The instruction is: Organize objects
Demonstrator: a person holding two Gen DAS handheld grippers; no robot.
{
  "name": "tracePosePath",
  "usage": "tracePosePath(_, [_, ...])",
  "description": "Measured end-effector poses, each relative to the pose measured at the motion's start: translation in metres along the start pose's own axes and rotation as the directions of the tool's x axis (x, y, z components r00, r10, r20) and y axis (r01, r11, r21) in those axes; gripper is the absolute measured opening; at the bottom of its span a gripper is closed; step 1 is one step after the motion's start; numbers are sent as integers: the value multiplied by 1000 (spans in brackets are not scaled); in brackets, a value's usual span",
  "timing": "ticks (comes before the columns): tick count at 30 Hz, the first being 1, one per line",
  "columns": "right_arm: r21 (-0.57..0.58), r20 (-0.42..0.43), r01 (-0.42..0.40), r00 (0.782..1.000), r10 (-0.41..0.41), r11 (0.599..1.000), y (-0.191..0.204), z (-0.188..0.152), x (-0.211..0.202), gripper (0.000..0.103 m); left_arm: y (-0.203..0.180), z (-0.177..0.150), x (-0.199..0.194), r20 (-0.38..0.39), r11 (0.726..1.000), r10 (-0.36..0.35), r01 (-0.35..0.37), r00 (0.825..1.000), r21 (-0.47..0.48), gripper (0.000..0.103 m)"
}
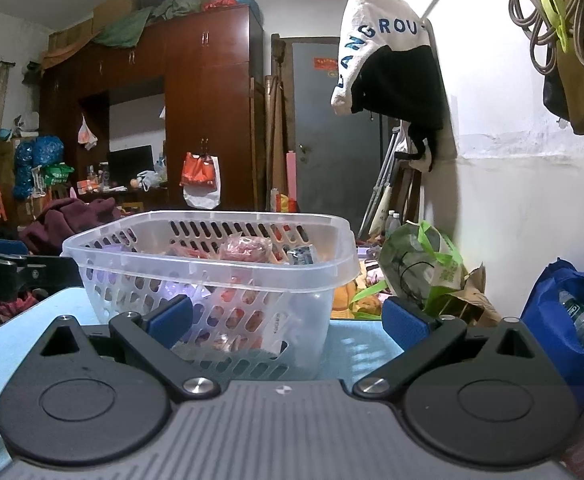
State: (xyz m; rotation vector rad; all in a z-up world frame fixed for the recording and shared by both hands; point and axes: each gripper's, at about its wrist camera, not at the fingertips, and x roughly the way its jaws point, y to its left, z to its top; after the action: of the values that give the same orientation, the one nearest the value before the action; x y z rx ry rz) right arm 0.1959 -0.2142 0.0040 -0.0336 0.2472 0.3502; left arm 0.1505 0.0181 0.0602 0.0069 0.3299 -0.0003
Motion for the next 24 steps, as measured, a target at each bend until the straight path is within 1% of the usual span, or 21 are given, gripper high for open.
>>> tracePosePath(6, [8, 2, 9, 1000, -9, 1000, -3, 1, 0, 103, 1, -1, 2, -13, 1000, -11, 11, 1000, -10, 103])
tracePosePath(10, [18, -2, 13, 1000, -13, 1000, -7, 0, 0, 103, 2, 0, -1, -7, 1000, -4, 4, 1000, -5, 103])
tracePosePath(12, [23, -4, 12, 1000, -12, 1000, -8, 0, 0, 103, 3, 0, -4, 6, 1000, -19, 19, 1000, -6, 103])
tracePosePath(15, [27, -4, 14, 1000, -14, 1000, -9, 0, 0, 103, 4, 1, -5, 3, 999, -34, 34, 999, -12, 103])
tracePosePath(19, [39, 1, 22, 1000, -22, 999, -11, 1, -2, 103, -1, 0, -6, 17, 998, -59, 59, 998, 1, 103])
tracePosePath(24, [44, -4, 24, 1000, -24, 999, -15, 1, -2, 103, -9, -1, -5, 19, 999, -37, 36, 999, 23, 103])
